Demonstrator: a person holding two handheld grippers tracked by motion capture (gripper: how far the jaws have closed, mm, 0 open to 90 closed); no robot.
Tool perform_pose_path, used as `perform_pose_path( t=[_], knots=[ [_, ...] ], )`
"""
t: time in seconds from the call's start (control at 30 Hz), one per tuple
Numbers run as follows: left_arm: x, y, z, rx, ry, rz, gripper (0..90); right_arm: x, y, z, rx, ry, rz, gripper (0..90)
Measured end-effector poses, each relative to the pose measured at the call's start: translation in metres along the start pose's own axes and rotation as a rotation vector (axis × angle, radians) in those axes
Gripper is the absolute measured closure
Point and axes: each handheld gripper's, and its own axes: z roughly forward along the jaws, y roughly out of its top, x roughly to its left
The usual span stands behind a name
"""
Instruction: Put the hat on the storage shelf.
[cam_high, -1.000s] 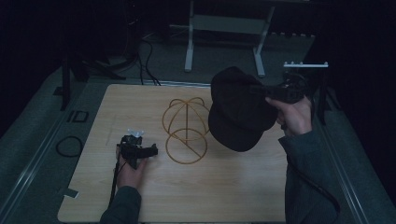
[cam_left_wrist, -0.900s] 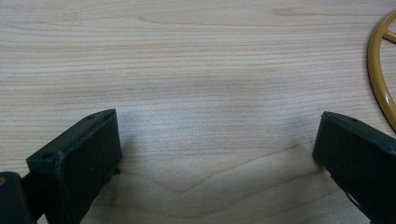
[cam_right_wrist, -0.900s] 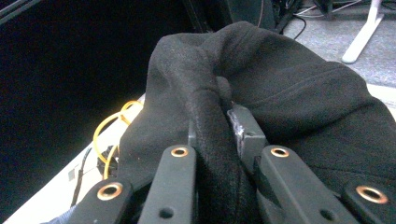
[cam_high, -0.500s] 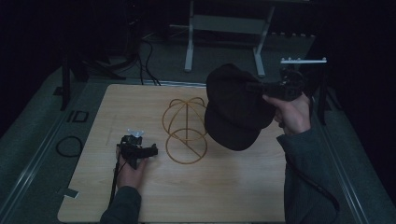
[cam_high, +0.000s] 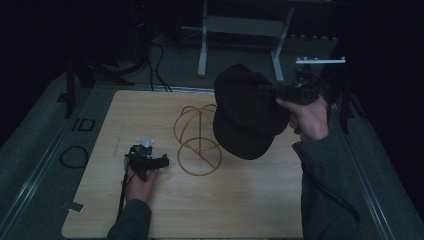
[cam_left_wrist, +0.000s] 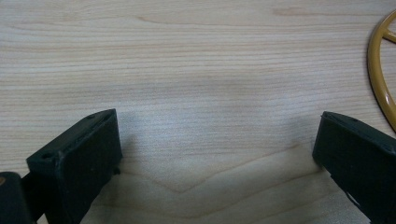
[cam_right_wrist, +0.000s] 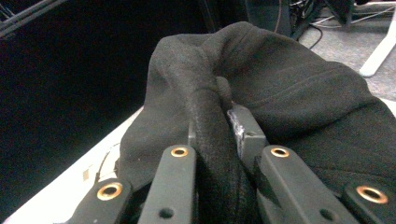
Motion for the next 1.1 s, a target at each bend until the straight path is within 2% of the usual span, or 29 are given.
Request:
perform_pose_path(
  t=[0.6, 1.1],
  knots=[
    [0.0, 0.0, 0.0, -0.001, 0.0, -0.001, 0.7, 0.013, 0.006, 0.022, -0.008, 0.057, -0.01, 80.8],
    [0.0, 0.0, 0.0, -0.001, -0.002, 0.001, 0.7, 0.032, 0.013, 0.052, 0.016, 0.095, -0.026, 80.7]
  ],
)
